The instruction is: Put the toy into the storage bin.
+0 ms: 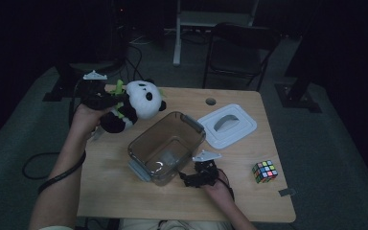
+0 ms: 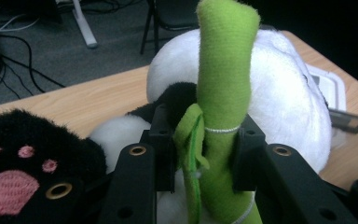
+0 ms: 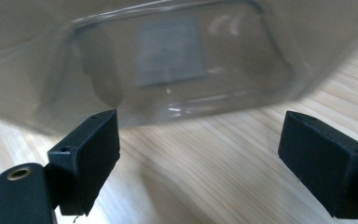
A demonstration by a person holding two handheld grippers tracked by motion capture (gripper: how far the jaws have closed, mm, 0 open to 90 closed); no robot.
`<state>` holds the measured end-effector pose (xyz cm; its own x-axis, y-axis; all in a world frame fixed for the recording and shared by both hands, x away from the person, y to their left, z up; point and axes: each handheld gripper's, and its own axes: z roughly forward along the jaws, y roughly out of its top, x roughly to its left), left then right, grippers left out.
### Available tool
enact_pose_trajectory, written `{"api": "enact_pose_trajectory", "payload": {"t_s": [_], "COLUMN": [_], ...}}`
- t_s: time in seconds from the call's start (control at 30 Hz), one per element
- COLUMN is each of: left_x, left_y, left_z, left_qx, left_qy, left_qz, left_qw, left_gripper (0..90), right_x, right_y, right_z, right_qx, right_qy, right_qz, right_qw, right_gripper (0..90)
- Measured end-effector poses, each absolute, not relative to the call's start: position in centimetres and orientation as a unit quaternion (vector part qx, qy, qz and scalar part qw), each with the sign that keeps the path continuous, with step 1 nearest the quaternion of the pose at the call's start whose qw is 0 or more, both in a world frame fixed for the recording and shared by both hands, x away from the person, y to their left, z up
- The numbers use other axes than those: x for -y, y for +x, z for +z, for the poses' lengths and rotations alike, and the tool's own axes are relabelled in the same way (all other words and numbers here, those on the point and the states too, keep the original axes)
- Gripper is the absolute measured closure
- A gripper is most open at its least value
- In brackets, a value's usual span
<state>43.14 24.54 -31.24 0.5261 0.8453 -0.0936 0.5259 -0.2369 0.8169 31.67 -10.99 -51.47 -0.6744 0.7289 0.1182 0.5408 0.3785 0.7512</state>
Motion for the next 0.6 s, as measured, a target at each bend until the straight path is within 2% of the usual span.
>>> {"api": "enact_pose_trajectory", "payload": {"t_s": [0.3,0.6], "left_x": [-21.3,-18.4], "left_y": [42.5,41.8], "left_z": [-30.0,-30.6], "left_qx": [-0.423,-0.408], "left_qy": [0.773,0.783], "left_qz": [0.178,0.158], "left_qw": [0.438,0.442], "left_gripper": [69.0,68.6], "right_x": [6.0,5.6], "right_y": [33.6,33.8], "right_z": [-50.8,-50.8], "right_qx": [-0.816,-0.813], "right_qy": [0.397,0.396], "right_qz": [0.397,0.406], "right_qw": [0.138,0.132], "right_gripper": [12.0,12.0]}}
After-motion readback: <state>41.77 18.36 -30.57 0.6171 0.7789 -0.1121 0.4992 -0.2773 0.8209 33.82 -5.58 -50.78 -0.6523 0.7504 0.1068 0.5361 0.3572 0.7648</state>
